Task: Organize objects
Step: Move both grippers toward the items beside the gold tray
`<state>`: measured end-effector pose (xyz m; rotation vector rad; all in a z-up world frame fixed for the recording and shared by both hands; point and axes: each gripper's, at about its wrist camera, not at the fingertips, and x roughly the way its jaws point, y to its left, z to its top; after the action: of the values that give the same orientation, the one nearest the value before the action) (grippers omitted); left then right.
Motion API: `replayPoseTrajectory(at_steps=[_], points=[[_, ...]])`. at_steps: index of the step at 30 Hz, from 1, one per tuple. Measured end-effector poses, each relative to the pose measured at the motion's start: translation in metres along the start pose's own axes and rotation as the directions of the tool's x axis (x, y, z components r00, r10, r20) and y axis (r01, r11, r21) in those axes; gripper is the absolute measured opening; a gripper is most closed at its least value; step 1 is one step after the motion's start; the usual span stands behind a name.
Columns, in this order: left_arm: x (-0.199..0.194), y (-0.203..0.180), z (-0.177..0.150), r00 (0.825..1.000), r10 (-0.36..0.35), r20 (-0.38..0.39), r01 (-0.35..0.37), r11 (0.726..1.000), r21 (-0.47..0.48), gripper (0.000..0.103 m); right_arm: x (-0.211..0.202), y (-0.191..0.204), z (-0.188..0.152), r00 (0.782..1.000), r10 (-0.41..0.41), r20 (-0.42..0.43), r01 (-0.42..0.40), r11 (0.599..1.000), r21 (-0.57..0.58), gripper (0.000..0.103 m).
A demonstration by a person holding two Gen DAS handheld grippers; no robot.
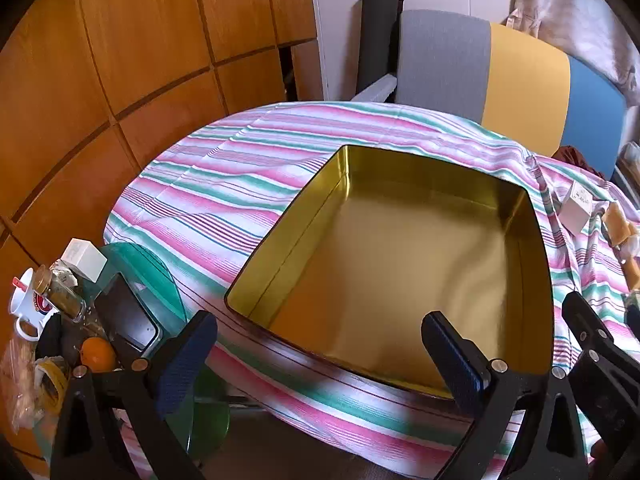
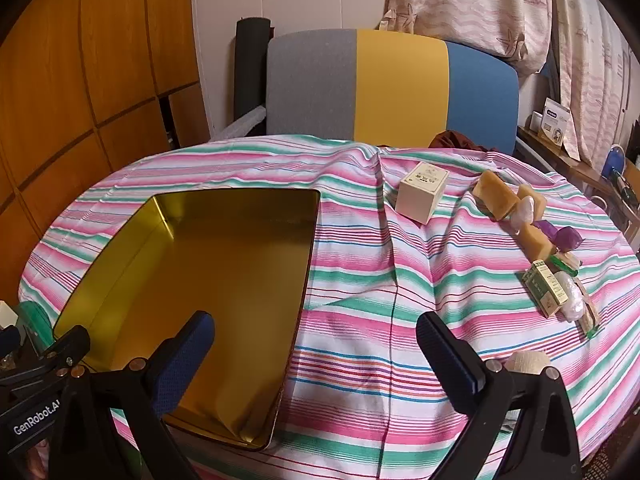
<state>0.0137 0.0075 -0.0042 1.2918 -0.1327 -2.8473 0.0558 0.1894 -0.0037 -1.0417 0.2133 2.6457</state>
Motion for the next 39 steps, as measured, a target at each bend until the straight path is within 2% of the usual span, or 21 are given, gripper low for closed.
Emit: replayPoseTrajectory(at_steps=[2, 5, 8, 12, 16, 19, 22, 27, 28, 29, 31, 35, 39], points=[[-0.002, -0.002, 0.0, 1.0, -0.006, 0.013, 0.006, 1.0, -0.004, 0.103, -0.004, -0.003, 0.001, 0.999, 0.037, 0.021, -0.037, 0.999, 0.013, 0.103], [-0.002, -0.006, -0.004, 1.0, -0.028, 0.008, 0.028, 1.0, -0.006, 0.103, -0.015, -0.012, 0.003, 0.993, 0.063, 0.099, -0.065, 0.998, 0.018, 0.103], [0.005, -0.013, -0.01, 0.992, -0.11, -0.055, 0.109, 0.994, -0.016, 0.103, -0.024, -0.025, 0.004, 0.985, 0.047, 0.165, -0.048, 0.999, 0.006, 0.103], [0.009, -0.028, -0.023, 0.972, -0.207, -0.109, 0.21, 0.978, 0.012, 0.103, -0.026, -0.058, 0.001, 0.987, 0.014, 0.16, -0.026, 0.997, 0.069, 0.103], [-0.006, -0.047, -0.037, 0.953, -0.297, -0.058, 0.301, 0.951, 0.077, 0.103, -0.03, -0.105, -0.013, 0.989, -0.056, 0.138, 0.037, 0.99, 0.139, 0.103], [-0.024, -0.064, -0.047, 0.934, -0.358, -0.005, 0.355, 0.922, 0.153, 0.103, -0.036, -0.148, -0.026, 0.973, -0.176, 0.152, 0.147, 0.971, 0.188, 0.103], [-0.037, -0.084, -0.055, 0.907, -0.42, -0.015, 0.412, 0.883, 0.224, 0.103, -0.038, -0.203, -0.039, 0.953, -0.269, 0.139, 0.227, 0.939, 0.26, 0.101], [-0.043, -0.114, -0.066, 0.848, -0.519, -0.112, 0.529, 0.81, 0.253, 0.103, -0.029, -0.293, -0.05, 0.936, -0.351, 0.04, 0.309, 0.869, 0.387, 0.092], [-0.042, -0.12, -0.066, 0.835, -0.531, -0.144, 0.55, 0.797, 0.249, 0.103, -0.023, -0.307, -0.05, 0.932, -0.361, 0.015, 0.326, 0.858, 0.397, 0.089], [-0.04, -0.128, -0.067, 0.814, -0.548, -0.192, 0.58, 0.779, 0.239, 0.103, -0.016, -0.323, -0.049, 0.928, -0.373, -0.014, 0.347, 0.849, 0.399, 0.086], [-0.039, -0.136, -0.069, 0.79, -0.571, -0.224, 0.612, 0.76, 0.218, 0.103, -0.001, -0.349, -0.049, 0.923, -0.378, -0.066, 0.374, 0.847, 0.379, 0.084], [-0.044, -0.154, -0.074, 0.797, -0.556, -0.235, 0.602, 0.759, 0.249, 0.103, 0.03, -0.374, -0.048, 0.916, -0.369, -0.16, 0.4, 0.869, 0.289, 0.08], [-0.042, -0.164, -0.073, 0.795, -0.554, -0.248, 0.605, 0.755, 0.251, 0.103, 0.051, -0.381, -0.045, 0.934, -0.3, -0.195, 0.343, 0.906, 0.249, 0.079]])
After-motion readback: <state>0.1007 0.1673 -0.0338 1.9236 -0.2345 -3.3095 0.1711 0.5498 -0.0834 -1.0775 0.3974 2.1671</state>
